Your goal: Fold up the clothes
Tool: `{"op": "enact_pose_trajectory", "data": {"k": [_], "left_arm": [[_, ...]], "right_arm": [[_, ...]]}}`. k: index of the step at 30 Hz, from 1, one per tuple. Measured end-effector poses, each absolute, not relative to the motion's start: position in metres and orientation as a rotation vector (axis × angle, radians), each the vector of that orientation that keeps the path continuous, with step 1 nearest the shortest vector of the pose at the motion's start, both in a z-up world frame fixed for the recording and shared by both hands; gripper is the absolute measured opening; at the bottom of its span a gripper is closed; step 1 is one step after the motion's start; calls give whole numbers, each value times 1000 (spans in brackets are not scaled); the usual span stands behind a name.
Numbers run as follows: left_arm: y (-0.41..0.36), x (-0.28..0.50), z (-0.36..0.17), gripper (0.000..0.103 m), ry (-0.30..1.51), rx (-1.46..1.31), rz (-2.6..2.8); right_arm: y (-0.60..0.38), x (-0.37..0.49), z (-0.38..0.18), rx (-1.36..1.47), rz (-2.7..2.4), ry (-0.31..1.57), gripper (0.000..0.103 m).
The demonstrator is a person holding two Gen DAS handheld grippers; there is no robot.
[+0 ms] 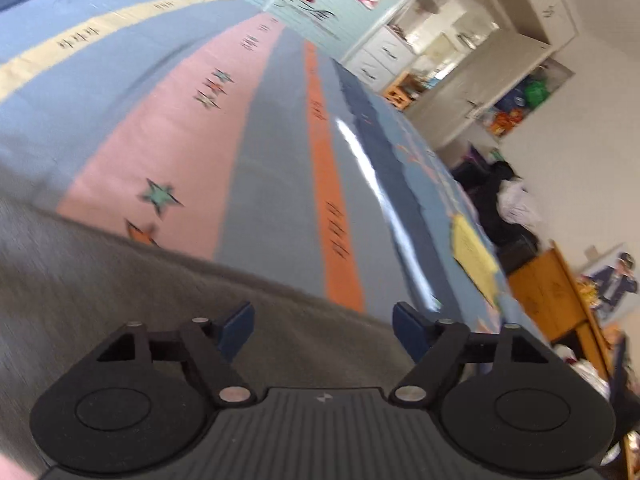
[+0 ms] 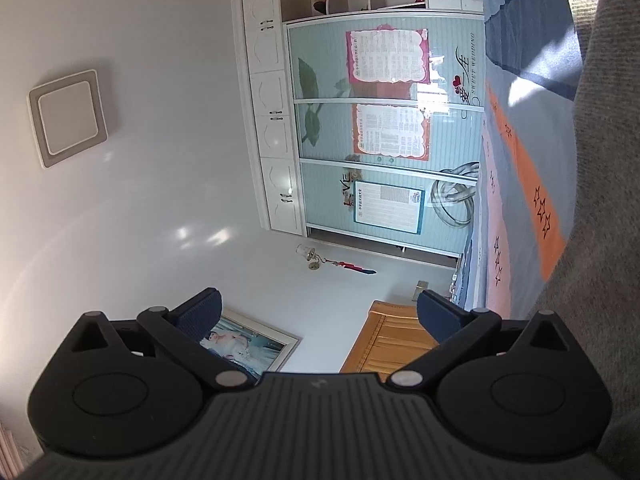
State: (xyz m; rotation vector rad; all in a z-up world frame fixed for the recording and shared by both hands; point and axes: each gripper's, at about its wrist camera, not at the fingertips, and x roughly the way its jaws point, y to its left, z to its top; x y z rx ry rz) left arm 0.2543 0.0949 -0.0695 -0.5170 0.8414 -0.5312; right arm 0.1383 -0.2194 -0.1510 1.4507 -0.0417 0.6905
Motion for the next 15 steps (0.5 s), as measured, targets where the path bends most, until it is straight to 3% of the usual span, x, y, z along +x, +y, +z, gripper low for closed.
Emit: {"op": "enact_pose_trajectory", "data": {"k": [4, 5, 6, 8, 11, 13, 15], "left_arm": [[93, 261, -95, 77, 831, -492, -499], [96, 269, -96, 69, 830, -506, -478], [99, 278, -98, 53, 830, -516, -441], [104, 290, -101, 42, 828, -530, -405], [110, 291, -97, 43, 848, -565, -403], [114, 286, -91, 52, 852, -593, -395], [122, 270, -83, 78, 805, -633, -401]], "right_arm": [[-217, 142, -151, 1437, 674, 15, 103], [-216, 143, -150, 1425, 671, 37, 103], [-213, 146, -147, 1406, 657, 67, 103], [-209, 150, -142, 1375, 648, 100, 103], [-207, 151, -130, 1322, 640, 160, 103], [-202, 155, -103, 1130, 621, 268, 103], [-190, 155, -69, 829, 611, 380, 103]]}}
